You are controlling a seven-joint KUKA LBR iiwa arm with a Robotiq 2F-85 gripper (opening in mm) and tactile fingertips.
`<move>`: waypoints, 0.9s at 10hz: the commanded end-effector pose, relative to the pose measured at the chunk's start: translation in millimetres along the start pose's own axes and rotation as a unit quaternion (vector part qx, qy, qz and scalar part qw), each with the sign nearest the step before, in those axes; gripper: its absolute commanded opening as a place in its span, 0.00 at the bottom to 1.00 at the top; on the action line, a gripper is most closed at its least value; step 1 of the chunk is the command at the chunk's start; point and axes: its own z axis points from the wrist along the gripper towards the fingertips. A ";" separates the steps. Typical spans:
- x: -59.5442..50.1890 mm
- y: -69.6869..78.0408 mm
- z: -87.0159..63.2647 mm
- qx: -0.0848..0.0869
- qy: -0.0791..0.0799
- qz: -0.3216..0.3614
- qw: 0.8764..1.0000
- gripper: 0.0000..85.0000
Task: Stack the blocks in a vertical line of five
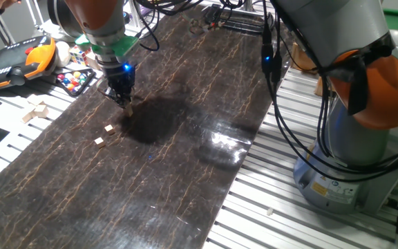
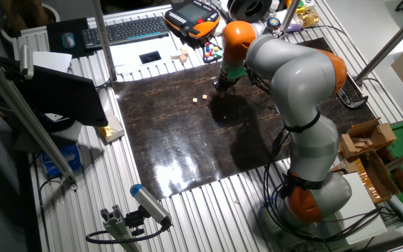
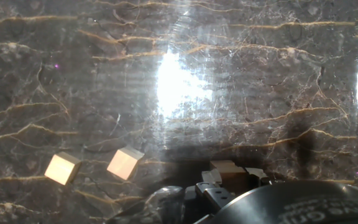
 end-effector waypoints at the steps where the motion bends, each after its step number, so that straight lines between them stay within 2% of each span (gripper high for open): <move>1: -0.1 -0.2 0.1 0.001 0.000 0.000 1.000 0.01; 5: 0.0 0.0 0.9 -0.001 0.001 0.002 1.000 0.03; 9: 0.2 -0.1 1.6 -0.002 0.000 0.006 1.000 0.18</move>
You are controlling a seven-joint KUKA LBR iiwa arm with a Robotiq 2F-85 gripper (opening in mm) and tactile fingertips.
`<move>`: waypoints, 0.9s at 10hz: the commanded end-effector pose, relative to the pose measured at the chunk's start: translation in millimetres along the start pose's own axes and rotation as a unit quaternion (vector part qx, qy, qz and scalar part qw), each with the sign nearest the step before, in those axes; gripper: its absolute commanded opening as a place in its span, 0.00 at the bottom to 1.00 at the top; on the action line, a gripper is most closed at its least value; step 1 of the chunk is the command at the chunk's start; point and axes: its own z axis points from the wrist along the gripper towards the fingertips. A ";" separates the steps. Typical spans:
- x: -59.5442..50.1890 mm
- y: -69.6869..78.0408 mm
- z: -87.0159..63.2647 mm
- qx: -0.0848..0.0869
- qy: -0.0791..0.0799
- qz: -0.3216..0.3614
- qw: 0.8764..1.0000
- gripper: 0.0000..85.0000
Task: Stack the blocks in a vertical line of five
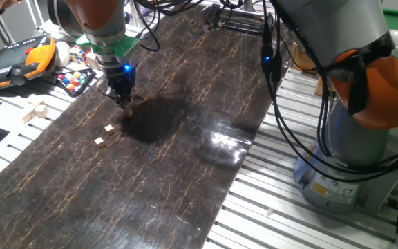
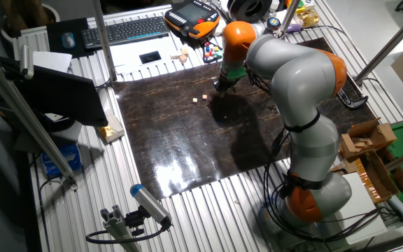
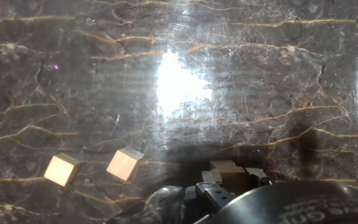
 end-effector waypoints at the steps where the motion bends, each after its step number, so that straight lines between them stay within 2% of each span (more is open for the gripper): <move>1: 0.2 0.1 0.4 0.000 0.000 0.002 1.000 0.22; 5: 0.5 0.0 0.8 0.000 0.000 0.008 1.000 0.34; 6: 0.5 0.0 0.8 -0.001 0.001 0.007 1.000 0.29; 9: 0.5 0.2 1.1 -0.001 0.000 0.007 1.000 0.34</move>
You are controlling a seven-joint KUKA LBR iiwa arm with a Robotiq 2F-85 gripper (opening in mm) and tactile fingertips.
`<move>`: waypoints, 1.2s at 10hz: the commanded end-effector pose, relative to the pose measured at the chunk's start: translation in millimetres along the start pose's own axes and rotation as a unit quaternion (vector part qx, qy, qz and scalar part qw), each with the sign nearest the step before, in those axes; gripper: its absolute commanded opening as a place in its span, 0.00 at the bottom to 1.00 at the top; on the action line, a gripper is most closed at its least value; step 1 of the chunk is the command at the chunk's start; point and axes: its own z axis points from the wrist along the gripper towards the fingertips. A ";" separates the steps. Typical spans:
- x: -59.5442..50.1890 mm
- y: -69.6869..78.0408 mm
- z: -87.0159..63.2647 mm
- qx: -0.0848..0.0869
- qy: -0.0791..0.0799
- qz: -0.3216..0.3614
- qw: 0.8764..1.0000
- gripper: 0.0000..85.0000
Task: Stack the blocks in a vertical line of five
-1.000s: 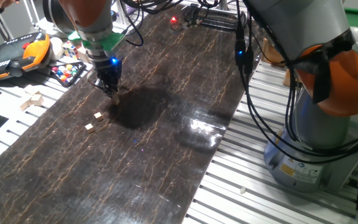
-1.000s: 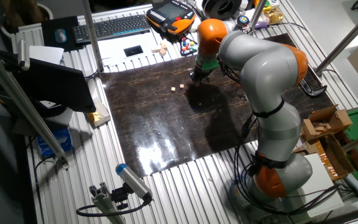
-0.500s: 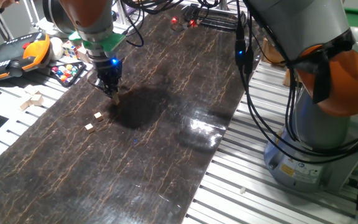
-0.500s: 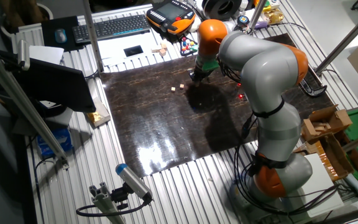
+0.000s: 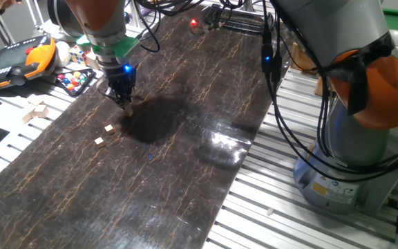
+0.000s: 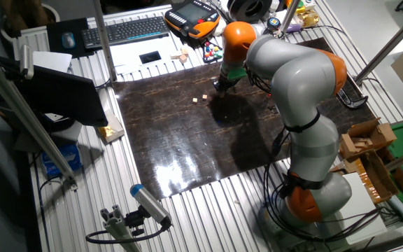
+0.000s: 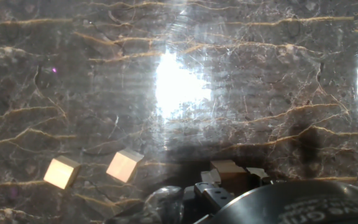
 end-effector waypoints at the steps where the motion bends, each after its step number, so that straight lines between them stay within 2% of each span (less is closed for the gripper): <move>1: -0.2 0.0 -0.1 0.001 -0.001 0.000 1.000 0.33; 6: -0.4 -0.1 -0.3 0.002 0.000 0.002 1.000 0.35; 12: -0.7 -0.3 -0.6 0.001 0.000 0.005 1.000 0.47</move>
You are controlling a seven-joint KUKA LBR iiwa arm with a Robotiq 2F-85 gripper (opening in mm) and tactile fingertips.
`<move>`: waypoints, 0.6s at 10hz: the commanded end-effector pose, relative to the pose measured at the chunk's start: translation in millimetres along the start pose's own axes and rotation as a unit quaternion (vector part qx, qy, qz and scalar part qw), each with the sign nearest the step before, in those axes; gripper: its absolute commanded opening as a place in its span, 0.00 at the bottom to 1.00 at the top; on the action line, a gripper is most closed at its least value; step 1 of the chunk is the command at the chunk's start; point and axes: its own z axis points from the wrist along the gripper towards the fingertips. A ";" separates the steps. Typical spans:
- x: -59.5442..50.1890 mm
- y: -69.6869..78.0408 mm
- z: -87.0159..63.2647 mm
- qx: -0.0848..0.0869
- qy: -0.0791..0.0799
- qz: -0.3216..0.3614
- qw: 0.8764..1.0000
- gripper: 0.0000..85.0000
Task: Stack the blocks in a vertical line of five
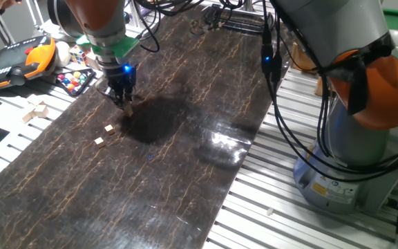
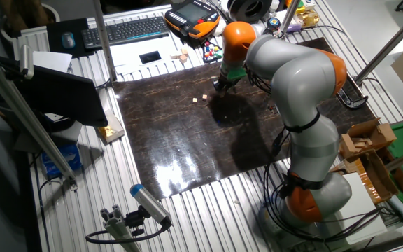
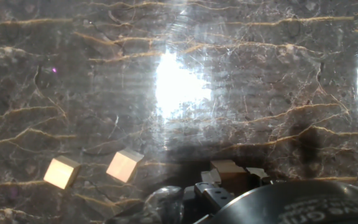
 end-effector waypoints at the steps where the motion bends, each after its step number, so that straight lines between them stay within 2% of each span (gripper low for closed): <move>1: -0.4 -0.1 -0.8 0.001 0.000 0.001 1.000 0.49; 6: -5.8 3.2 -19.0 0.010 0.003 0.010 1.000 0.50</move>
